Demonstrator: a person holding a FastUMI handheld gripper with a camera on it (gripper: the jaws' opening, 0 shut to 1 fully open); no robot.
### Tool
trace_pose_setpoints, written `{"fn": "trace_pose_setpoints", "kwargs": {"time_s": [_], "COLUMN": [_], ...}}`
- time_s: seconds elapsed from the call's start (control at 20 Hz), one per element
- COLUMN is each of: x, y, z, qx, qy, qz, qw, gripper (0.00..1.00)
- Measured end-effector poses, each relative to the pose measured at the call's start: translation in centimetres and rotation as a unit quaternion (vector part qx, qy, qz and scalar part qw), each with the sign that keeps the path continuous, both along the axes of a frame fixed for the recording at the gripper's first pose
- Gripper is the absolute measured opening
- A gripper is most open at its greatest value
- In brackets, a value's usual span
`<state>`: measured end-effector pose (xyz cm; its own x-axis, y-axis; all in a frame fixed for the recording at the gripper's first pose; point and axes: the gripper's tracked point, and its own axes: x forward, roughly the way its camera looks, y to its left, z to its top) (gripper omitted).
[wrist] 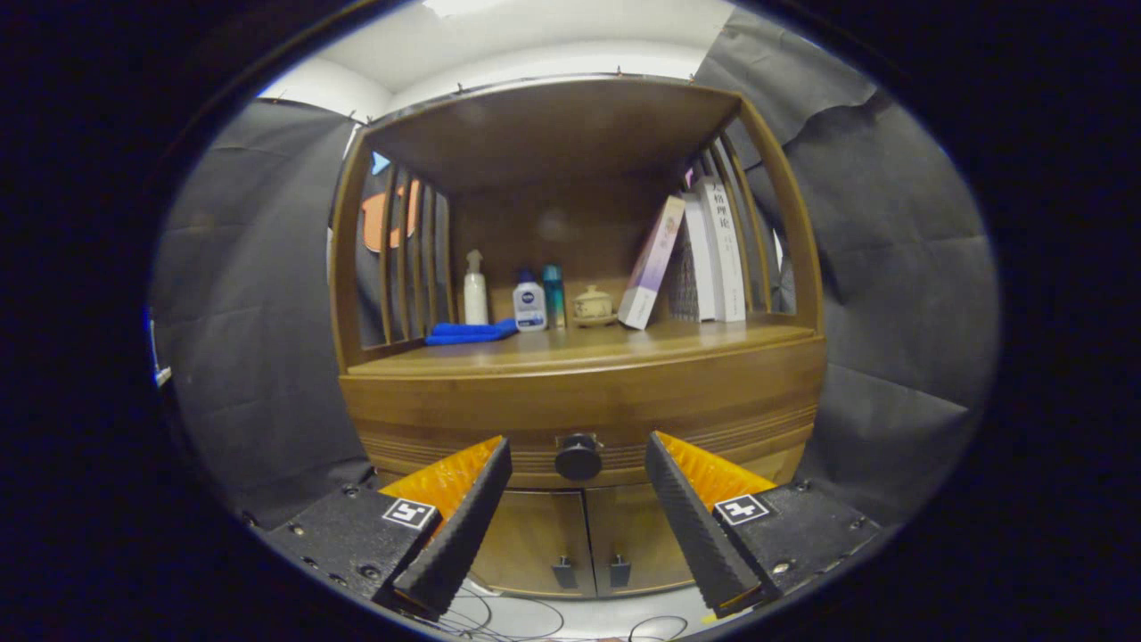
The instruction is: Pull open the drawer, take out the items inside it, and place them on the countertop above the cabinet.
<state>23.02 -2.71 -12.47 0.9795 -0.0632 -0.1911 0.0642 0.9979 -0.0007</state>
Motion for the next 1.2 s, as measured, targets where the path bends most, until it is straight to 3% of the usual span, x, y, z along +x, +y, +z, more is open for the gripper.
{"fn": "trace_pose_setpoints", "kwargs": {"time_s": [0.15,0.5,0.8,1.2], "x": [2.8,7.5,7.6,6.0], "y": [-0.8,-0.7,-0.7,-0.5], "z": [-1.7,-4.0,-4.0,-4.1], "qx": [0.007,-0.012,-0.031,-0.040], "qy": [0.023,0.044,0.020,0.037], "qz": [-0.005,-0.021,-0.036,-0.036], "qw": [1.000,0.999,0.999,0.998], "gripper": [0.98,0.79,0.52,0.38]}}
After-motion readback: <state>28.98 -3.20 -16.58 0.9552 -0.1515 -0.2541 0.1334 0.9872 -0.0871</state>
